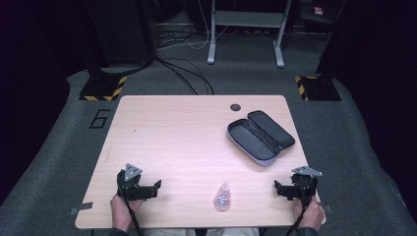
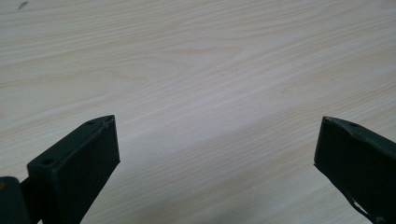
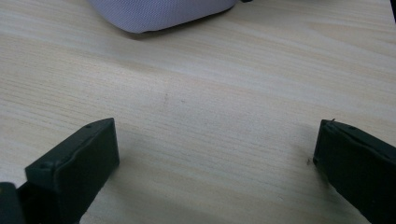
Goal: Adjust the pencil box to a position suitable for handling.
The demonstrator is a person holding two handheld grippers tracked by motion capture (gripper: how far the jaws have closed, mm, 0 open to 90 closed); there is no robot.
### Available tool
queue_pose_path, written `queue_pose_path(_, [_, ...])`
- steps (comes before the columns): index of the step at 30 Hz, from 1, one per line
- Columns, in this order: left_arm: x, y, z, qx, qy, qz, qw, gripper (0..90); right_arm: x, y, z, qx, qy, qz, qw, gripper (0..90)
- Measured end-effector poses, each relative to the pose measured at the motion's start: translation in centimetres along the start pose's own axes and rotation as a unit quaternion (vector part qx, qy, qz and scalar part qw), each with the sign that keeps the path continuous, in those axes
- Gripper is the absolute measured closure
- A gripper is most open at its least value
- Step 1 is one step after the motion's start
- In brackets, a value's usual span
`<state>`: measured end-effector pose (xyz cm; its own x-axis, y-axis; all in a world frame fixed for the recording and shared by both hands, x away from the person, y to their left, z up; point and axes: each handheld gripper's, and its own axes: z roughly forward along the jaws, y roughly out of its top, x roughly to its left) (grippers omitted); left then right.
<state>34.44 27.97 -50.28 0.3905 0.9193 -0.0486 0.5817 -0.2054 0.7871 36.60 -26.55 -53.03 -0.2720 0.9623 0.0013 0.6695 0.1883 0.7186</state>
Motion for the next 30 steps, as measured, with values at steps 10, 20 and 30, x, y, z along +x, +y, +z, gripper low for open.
queue_pose_path(10, [-3.4,1.1,0.4,-0.003,-0.032,0.033,0.999,0.0,0.0,0.0,0.0,0.0,0.0,0.0,1.0,0.0])
queue_pose_path(20, [-6.6,1.9,1.2,-0.001,-0.071,0.058,0.9958,0.1,0.0,0.0,0.0,-0.001,0.0,-0.001,1.0,0.0])
queue_pose_path(30, [-9.4,2.4,1.7,-0.003,-0.102,0.066,0.9925,0.1,0.0,0.0,0.0,-0.001,0.0,-0.001,1.0,0.0])
